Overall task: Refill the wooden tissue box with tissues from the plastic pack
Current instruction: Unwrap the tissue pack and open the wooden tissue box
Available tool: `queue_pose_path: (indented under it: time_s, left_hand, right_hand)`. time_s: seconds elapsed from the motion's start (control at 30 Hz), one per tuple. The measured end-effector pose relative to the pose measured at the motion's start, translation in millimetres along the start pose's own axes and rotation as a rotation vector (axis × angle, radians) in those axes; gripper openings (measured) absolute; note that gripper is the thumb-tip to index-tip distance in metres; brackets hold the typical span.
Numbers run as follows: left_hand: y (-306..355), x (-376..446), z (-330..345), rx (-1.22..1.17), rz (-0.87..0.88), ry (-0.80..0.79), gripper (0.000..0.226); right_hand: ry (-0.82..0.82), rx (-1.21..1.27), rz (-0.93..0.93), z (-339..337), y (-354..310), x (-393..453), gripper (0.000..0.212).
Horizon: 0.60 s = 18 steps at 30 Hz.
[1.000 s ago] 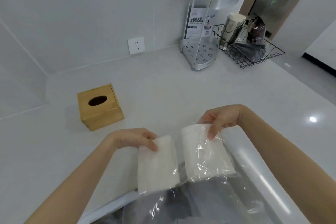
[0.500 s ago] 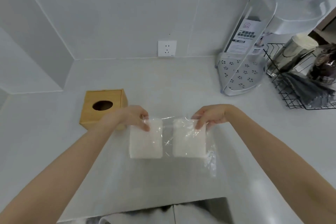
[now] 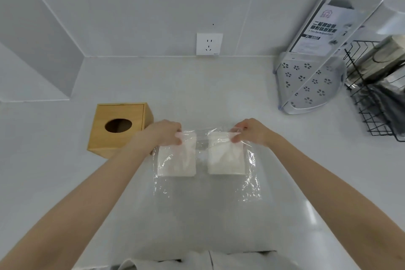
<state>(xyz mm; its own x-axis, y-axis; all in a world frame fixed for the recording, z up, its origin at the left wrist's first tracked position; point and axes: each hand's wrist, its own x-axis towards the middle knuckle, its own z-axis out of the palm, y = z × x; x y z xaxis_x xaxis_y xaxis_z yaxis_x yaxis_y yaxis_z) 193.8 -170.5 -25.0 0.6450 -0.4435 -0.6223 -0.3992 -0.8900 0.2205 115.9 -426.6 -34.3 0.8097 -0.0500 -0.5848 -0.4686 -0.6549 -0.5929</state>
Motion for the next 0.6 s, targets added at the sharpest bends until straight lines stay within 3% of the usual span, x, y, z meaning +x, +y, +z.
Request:
queue_pose_path:
  time_s: [0.2,0.3,0.4,0.5,0.6]
  left_hand:
    - [-5,2,11,0.069,0.011,0.068,0.047]
    - [-1,-6,12,0.175,0.02,0.187,0.055]
    - [3,-28,9,0.143,0.139,0.318,0.062]
    - [-2,-61,16,0.111,0.316,0.47,0.063]
    - [-17,-82,41,0.307,0.47,0.561,0.061]
  right_hand:
    - [0.077,0.157,-0.011,14,5,0,0.023]
    - [0.105,0.04,0.009,17,6,-3,0.044]
    - [0.269,-0.158,-0.134,11,0,-19,0.056]
    - [0.478,-0.294,-0.337,9,-4,-50,0.035]
    - [0.563,-0.439,-0.521,27,9,-75,0.024]
